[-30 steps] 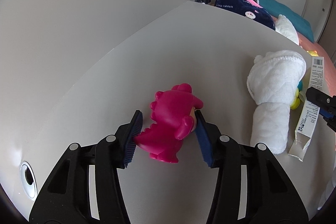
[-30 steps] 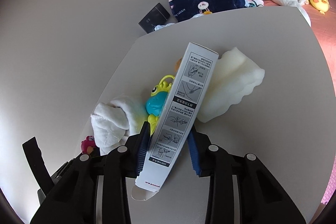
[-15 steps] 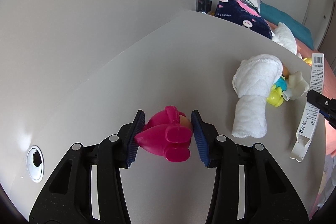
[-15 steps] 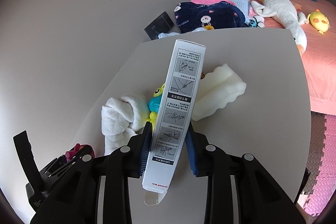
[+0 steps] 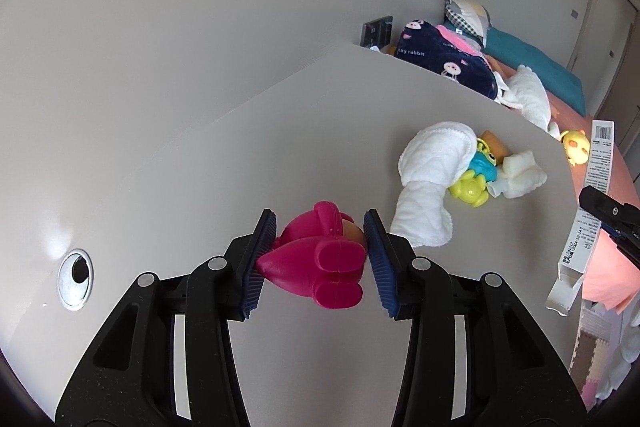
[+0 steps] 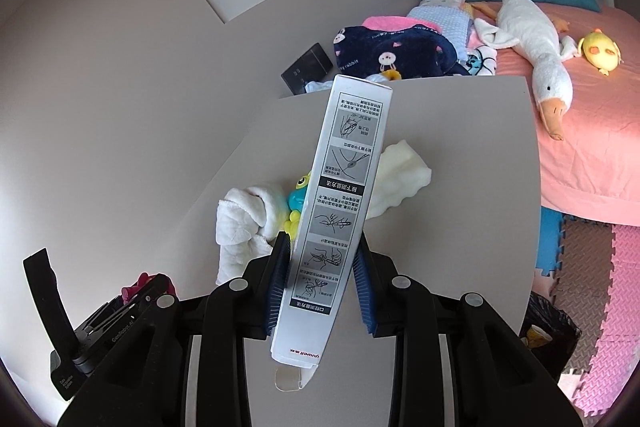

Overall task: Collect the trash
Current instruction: 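Carry the pink dinosaur and white box over the black trash bag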

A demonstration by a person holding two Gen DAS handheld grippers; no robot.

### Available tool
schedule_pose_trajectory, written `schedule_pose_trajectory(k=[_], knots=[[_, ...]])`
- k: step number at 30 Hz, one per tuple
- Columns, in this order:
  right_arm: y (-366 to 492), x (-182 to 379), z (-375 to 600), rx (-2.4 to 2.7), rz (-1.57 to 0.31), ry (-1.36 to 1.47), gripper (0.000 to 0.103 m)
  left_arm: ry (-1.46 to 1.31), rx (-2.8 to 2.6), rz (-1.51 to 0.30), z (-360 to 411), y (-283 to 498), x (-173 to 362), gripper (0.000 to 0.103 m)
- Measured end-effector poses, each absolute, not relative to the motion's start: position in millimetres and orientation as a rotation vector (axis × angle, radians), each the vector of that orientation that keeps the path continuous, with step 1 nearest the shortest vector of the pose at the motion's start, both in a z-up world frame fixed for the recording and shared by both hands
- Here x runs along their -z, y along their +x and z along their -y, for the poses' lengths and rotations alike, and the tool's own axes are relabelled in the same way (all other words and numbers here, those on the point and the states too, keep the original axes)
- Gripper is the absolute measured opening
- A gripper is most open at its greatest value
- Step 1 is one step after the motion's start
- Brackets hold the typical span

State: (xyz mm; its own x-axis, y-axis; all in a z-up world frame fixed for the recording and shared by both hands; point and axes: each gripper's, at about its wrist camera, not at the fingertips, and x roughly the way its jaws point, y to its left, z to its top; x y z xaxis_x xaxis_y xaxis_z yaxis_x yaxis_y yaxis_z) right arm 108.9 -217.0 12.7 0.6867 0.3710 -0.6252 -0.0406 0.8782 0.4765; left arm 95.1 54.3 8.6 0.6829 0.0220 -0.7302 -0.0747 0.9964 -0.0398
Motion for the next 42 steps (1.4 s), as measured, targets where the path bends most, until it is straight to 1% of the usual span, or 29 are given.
schedule_pose_trajectory(k=[12, 22, 42], knots=[[74.6, -33.2, 246.6, -0.227, -0.749, 0.446, 0.033, -0.050, 0.010, -0.793, -10.8, 69.4, -24.6, 0.045], [46.9, -49.4, 284.1, -0.187, -0.707, 0.452, 0.033, -0.019, 0.094, -0.774, 42.5, 55.7, -37.0, 0.045], [4.2, -57.6, 364.4, -0.076, -0.676, 0.448, 0.033, 0.013, 0.249, -0.804, 135.9, 38.7, -33.5, 0.045]])
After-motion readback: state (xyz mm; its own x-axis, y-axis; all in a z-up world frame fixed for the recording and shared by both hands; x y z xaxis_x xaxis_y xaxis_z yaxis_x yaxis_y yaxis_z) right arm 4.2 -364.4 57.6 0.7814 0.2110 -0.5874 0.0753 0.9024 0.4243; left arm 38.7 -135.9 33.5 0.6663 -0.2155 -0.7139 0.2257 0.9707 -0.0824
